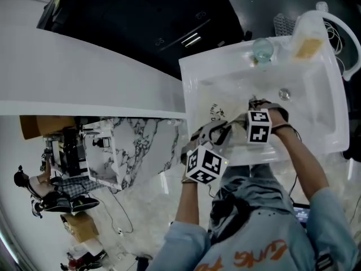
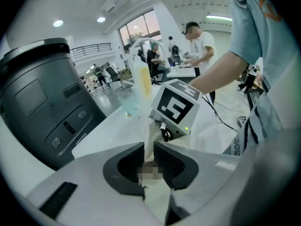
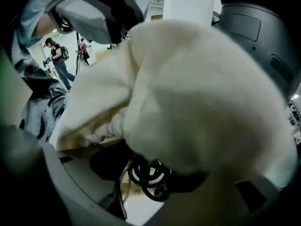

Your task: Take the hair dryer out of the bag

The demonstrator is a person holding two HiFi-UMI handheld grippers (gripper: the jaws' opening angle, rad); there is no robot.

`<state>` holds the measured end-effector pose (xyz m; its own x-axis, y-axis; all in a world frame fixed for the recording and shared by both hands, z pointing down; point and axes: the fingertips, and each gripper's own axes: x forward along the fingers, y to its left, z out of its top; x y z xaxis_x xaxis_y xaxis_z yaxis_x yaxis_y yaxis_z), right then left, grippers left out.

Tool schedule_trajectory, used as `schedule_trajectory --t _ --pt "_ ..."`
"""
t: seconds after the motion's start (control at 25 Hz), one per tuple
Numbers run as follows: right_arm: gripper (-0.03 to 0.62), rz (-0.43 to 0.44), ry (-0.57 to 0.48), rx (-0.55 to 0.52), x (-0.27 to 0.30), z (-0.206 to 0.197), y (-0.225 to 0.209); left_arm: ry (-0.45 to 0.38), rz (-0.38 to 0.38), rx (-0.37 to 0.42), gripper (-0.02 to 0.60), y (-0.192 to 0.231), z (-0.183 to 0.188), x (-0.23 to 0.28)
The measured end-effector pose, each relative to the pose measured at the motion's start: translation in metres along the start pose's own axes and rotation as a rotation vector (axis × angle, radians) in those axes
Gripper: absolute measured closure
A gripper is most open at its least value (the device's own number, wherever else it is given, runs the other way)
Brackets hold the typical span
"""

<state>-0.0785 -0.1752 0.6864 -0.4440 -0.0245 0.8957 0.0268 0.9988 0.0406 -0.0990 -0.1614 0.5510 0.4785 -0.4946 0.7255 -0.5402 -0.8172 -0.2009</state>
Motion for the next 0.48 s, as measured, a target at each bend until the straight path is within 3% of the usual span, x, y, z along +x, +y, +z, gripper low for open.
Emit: schedule_trajectory --t 0.12,0.24,0.36,0.48 --pt "0.361 -0.012 -0.011 0.005 -0.003 -0.001 0.000 0.000 0.074 -0.127 0.490 0.010 -0.030 -0.032" --pt "0.372 -0.014 -0.035 0.029 -0.006 -0.002 0.001 0.081 0.136 -0.225 0.456 0.015 -0.082 -0.057" --pt "0.382 -0.037 -0.047 0.037 -0.009 -0.002 0.002 0.191 0.150 -0.279 0.421 0.007 -0.134 -0.064" --pt "0.387 -0.085 -0.056 0.016 -0.018 0.001 0.000 0.228 0.149 -0.310 0.396 0.000 -0.158 -0.055"
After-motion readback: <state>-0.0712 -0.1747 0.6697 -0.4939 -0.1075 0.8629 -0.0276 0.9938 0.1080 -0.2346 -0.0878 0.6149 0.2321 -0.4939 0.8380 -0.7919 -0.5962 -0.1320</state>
